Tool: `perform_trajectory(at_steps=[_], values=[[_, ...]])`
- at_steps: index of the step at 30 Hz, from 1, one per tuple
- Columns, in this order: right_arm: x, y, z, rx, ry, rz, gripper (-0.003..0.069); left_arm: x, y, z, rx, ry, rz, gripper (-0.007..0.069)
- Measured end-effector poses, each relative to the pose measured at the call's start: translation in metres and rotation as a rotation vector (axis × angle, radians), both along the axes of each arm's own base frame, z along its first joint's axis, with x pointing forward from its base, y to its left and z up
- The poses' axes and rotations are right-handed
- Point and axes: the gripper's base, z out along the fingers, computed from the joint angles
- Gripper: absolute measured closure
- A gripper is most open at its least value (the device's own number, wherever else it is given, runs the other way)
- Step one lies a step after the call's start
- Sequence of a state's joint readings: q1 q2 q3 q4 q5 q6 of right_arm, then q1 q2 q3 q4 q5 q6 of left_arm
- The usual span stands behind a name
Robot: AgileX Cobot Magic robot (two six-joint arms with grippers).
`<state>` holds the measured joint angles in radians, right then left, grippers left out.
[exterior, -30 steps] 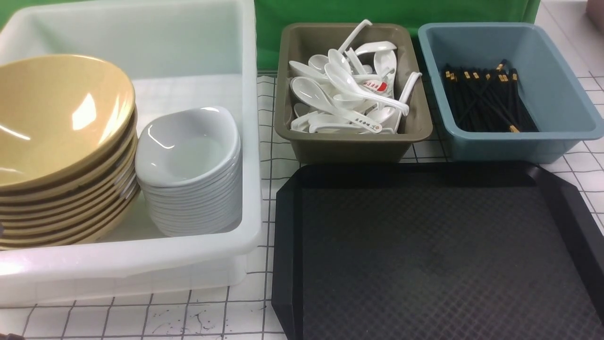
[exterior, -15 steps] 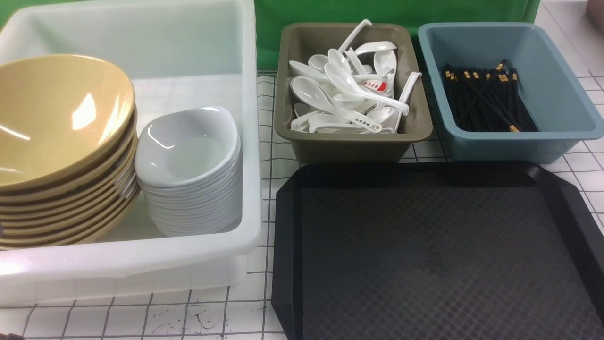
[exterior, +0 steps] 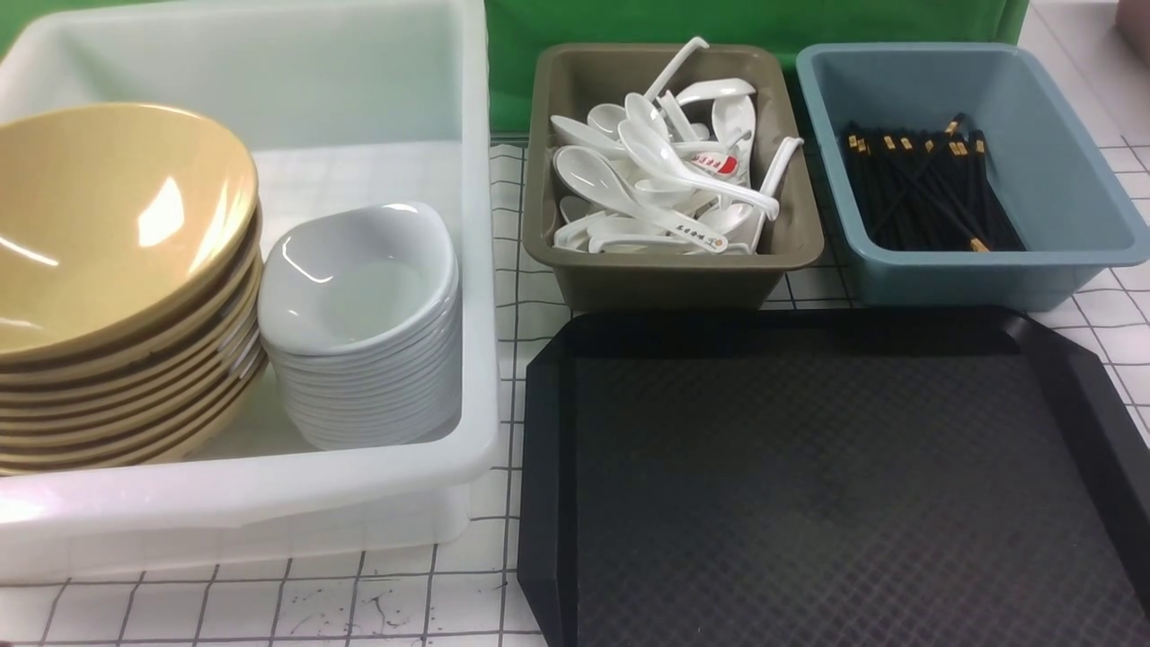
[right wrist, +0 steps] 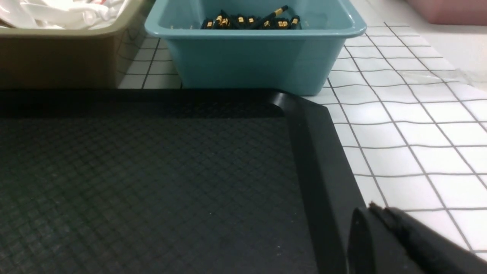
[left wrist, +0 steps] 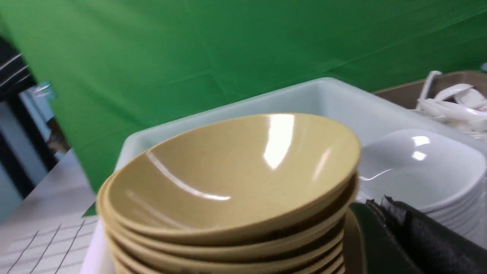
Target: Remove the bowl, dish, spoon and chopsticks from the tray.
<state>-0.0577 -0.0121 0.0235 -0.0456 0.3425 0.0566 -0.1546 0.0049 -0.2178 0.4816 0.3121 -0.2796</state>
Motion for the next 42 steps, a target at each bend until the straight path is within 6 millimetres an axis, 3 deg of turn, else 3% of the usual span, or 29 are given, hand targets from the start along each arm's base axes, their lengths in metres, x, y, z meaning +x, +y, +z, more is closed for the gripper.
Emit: perform_trajectory(at_steps=[5, 11, 14, 42], values=[[0.0, 0.0, 0.0, 0.0, 0.0, 0.0, 0.061, 0.004, -0.001, -0.026, -0.148, 0.065, 0.08, 0.0638], [0.0, 0.0, 0.0, 0.0, 0.0, 0.0, 0.0611, 0.012, -0.005, -0.074, -0.173, 0.196, 0.057, 0.0638], [0.0, 0.0, 0.0, 0.0, -0.001, 0.0, 0.0611, 0.011, -0.006, -0.084, -0.19, 0.264, 0.055, 0.0638], [0.0, 0.0, 0.0, 0.0, 0.0, 0.0, 0.0587, 0.011, -0.006, -0.085, -0.151, 0.289, 0.048, 0.0638]])
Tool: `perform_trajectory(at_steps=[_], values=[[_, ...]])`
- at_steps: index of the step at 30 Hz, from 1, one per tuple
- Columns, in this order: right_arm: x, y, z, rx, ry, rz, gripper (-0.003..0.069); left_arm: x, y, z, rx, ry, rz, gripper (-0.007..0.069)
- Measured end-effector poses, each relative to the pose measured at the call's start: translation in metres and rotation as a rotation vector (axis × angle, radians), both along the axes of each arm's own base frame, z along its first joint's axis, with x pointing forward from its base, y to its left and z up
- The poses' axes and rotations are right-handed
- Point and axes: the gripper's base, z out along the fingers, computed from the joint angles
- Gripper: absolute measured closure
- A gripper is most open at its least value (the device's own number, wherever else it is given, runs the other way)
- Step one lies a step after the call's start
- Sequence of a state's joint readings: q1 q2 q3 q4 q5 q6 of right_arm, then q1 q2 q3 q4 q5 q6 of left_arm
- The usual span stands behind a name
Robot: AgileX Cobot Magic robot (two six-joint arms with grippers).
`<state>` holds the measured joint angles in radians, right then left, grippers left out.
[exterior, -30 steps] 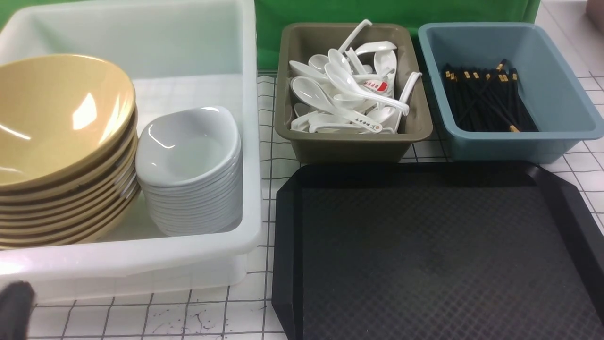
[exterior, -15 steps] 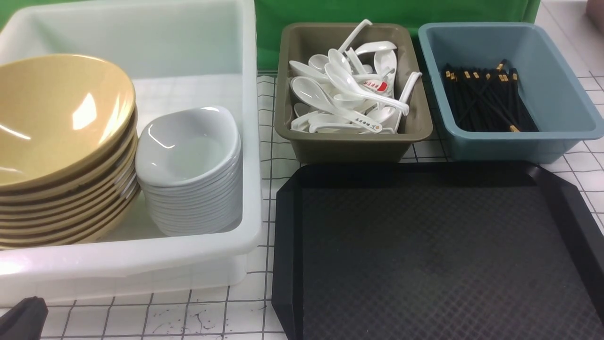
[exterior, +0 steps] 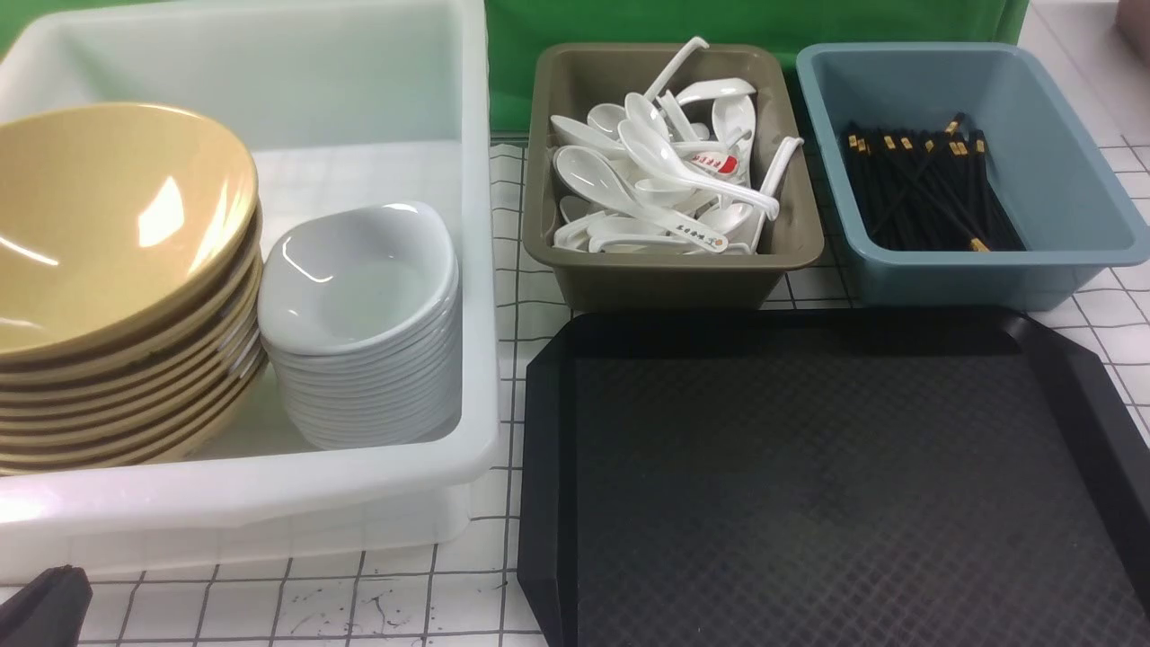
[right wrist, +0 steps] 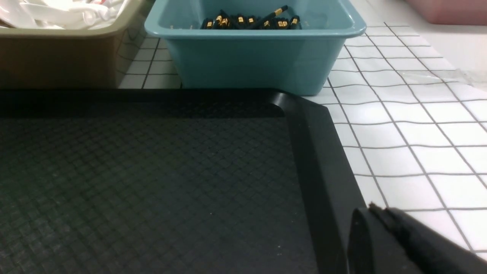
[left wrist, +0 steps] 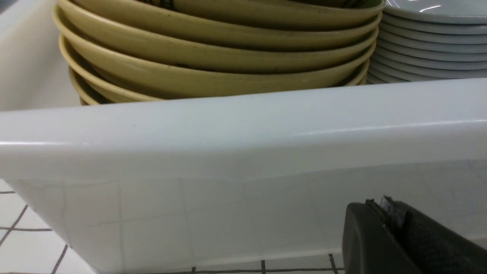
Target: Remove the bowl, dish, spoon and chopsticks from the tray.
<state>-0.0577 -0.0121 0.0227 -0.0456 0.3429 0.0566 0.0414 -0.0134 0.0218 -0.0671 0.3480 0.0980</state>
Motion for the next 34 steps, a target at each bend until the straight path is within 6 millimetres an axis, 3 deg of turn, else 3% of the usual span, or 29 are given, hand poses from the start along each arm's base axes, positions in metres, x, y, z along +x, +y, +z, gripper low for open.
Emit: perform_trajectory(at_steps=[34], values=[[0.0, 0.0, 0.0, 0.0, 0.0, 0.0, 0.0559, 0.0, 0.0, -0.0001, 0.0, 0.001, 0.0, 0.0638]])
